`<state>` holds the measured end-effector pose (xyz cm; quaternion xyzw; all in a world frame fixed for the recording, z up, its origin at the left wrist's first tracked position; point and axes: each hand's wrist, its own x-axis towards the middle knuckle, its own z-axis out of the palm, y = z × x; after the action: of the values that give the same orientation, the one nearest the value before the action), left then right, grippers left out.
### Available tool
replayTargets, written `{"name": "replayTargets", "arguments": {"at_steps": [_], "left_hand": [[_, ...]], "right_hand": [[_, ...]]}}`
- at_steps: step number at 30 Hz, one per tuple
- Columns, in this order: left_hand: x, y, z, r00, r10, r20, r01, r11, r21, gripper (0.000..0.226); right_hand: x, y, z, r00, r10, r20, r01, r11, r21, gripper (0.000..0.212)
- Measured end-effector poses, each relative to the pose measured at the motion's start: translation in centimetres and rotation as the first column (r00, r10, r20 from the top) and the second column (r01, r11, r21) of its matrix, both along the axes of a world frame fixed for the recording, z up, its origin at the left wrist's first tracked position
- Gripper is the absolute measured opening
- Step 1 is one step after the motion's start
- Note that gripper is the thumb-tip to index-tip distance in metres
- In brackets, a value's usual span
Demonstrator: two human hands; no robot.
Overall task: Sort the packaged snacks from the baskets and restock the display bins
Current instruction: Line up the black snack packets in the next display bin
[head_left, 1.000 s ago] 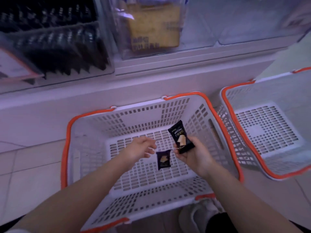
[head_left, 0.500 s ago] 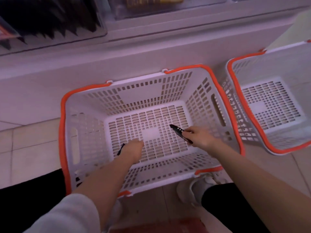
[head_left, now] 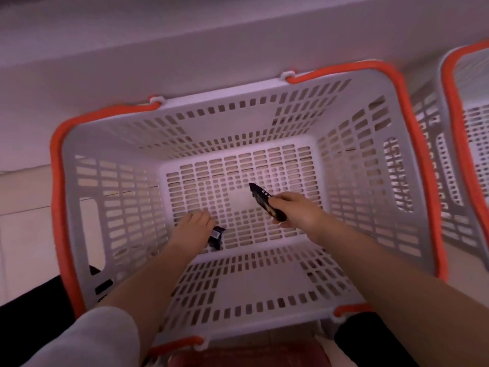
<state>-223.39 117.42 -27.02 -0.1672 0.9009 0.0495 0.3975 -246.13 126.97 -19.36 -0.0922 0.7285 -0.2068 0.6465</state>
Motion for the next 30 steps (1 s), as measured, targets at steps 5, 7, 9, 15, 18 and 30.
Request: {"name": "replayTargets", "arguments": {"at_steps": [5, 7, 9, 15, 18, 30], "left_hand": [[-4.3, -0.5, 3.8, 0.193, 0.979, 0.060, -0.776, 0.115, 0.620, 0.011], [-6.2, -1.0, 6.3, -0.266, 0.890, 0.370, -0.557, -0.456, 0.694, 0.013], [-6.9, -1.3, 8.8, -0.383, 0.734, 0.561, -0.270, -0.670, 0.692, 0.023], [-5.7, -0.7, 16.0, -0.259, 0.784, 0.563, -0.157, -0.610, 0.777, 0.033], [-4.7, 0.1, 19.5, -0.237, 0.823, 0.516, -0.108, -0.550, 0.828, 0.032], [-1.5, 3.2, 31.8, -0.024, 0.999, 0.029, 0.086, -0.027, 0.996, 0.018]], "right_hand": [[-0.3, 1.0, 2.2, 0.858, -0.486, 0.168, 0.488, 0.872, 0.031, 0.019], [-0.3, 1.6, 3.9, 0.806, -0.565, 0.178, 0.572, 0.820, 0.014, 0.020], [-0.1, 2.2, 5.8, 0.820, -0.551, 0.154, 0.560, 0.829, -0.016, 0.021], [2.0, 3.7, 12.3, 0.865, -0.425, 0.267, 0.489, 0.835, -0.253, 0.026], [3.5, 3.9, 15.3, 0.858, -0.396, 0.327, 0.504, 0.775, -0.381, 0.013], [9.8, 3.6, 23.9, 0.927, -0.370, 0.063, 0.291, 0.602, -0.743, 0.009]]}}
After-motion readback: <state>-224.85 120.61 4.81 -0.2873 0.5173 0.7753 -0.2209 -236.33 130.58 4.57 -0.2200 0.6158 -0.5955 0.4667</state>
